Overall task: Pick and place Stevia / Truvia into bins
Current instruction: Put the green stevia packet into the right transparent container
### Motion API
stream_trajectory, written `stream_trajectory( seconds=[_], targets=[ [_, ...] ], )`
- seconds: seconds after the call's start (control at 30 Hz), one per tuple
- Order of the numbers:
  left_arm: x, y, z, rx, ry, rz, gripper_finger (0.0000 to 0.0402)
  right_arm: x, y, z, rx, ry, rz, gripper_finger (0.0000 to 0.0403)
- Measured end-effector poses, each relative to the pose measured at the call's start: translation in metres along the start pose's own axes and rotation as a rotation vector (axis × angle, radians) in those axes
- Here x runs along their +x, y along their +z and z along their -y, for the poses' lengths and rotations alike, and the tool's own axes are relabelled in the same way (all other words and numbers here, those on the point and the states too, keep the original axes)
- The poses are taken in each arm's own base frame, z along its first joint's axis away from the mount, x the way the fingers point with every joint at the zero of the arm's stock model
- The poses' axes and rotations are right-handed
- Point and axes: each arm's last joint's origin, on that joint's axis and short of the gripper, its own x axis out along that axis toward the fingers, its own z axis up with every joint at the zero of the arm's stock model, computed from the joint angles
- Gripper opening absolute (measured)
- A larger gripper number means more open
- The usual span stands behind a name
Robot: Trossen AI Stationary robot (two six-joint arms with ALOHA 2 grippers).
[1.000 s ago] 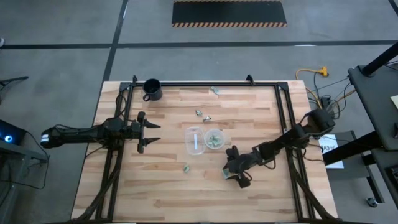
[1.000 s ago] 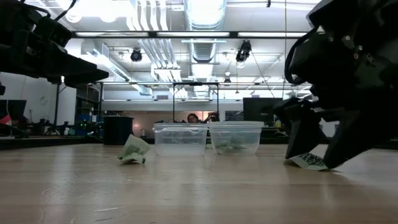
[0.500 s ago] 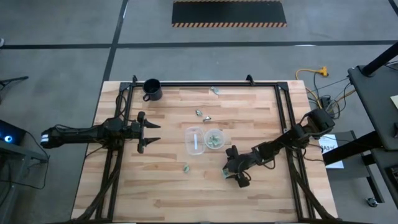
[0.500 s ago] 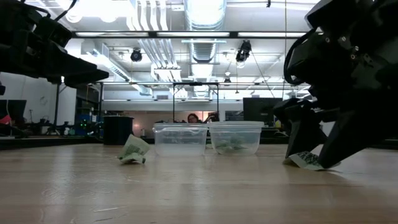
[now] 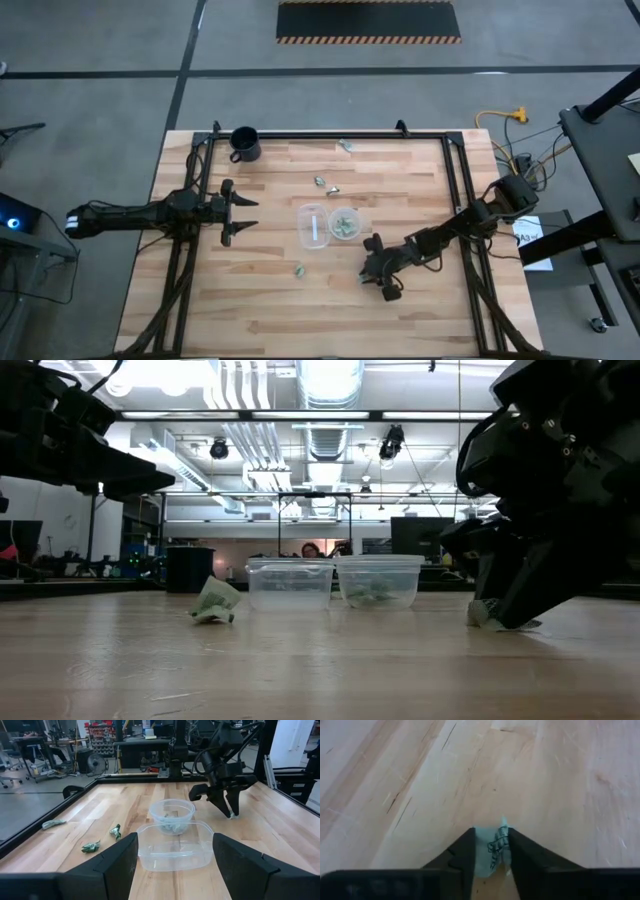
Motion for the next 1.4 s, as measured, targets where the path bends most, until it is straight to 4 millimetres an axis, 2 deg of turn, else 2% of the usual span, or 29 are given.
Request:
stream_trajectory(
  seconds=[0.13, 0.2, 0.6, 0.83, 1.4],
  targets=[
    [0.0002, -0.0002, 0.0, 0.0, 0.0, -0.003, 0.024, 0.0, -0.0011, -0.0002, -0.015, 0.009, -0.013, 0.0028],
    [0.0002, -0.0002, 0.0, 0.0, 0.0, -0.003, 0.024, 0.0, -0.0012, -0.0003, -0.031, 0.009, -0.013, 0.0017],
    [0.0001, -0.0002, 0.0, 0.0, 0.0, -0.002, 0.024, 0.0001, -0.0014, -0.0001, -0.041, 0.002, -0.009, 0.001],
    [0.0002, -0.0002, 0.0, 0.0, 0.0, -0.003, 0.024, 0.0006, 0.0029, -0.0002, -0.089, -0.01, 0.049, 0.0009],
    [0.0002, -0.0002, 0.0, 0.0, 0.0, -0.003, 0.024, -0.0012, 0.0059, 0.0091, -0.131, -0.348, 0.096, 0.0009]
  ],
)
